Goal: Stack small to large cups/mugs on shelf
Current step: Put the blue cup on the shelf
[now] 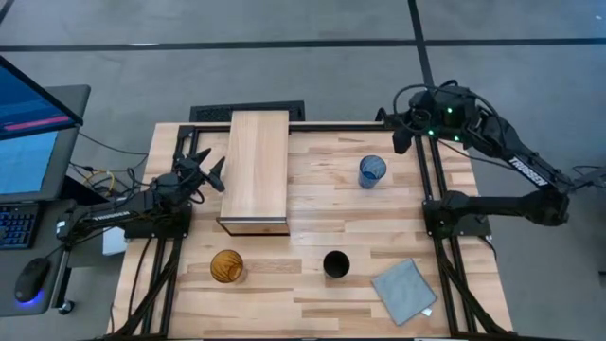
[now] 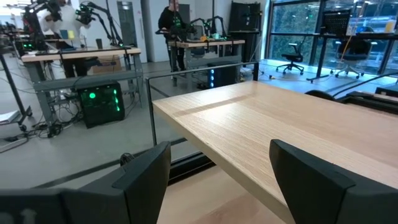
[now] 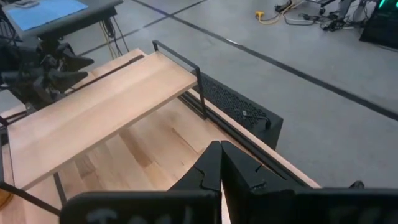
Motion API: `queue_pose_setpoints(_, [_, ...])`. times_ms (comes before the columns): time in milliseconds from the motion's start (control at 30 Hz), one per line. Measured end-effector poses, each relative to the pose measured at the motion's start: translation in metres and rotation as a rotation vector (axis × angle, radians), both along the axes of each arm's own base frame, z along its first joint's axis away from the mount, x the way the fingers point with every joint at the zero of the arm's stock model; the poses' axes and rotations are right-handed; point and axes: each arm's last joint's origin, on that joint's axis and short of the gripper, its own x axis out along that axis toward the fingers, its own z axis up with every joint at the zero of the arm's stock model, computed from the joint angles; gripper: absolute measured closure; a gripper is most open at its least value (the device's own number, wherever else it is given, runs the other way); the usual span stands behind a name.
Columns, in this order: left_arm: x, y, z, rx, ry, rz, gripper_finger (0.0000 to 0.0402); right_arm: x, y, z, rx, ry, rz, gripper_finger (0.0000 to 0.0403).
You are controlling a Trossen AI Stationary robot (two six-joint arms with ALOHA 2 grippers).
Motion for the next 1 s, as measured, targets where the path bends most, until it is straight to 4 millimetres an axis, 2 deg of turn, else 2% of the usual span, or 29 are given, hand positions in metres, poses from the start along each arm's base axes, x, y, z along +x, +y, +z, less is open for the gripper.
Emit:
queue_pose_setpoints(200, [0.0,0.0,0.0,0.0,0.0,0.0,0.0136,-0.001,0.001,0.001,0.011,-0.011,-0.008,0.0361])
queue_pose_setpoints(567, [0.0,0.0,0.0,0.0,0.0,0.0,0.0136,-0.004,0.005,-0.008,0.082,0.071,-0.003,0.0298])
queue_pose_setpoints(767, [0.0,0.0,0.0,0.0,0.0,0.0,0.0136,-0.004,0.006,-0.009,0.086,0.078,0.004,0.029])
queue_pose_setpoints(900, [0.0,0.0,0.0,0.0,0.0,0.0,0.0136,0.001,0.003,-0.019,0.224,0.111,-0.065,0.0294])
queue_pose_setpoints(1000, [0.0,0.0,0.0,0.0,0.0,0.0,0.0136,0.008,-0.001,-0.034,0.344,0.22,-0.114,0.0297])
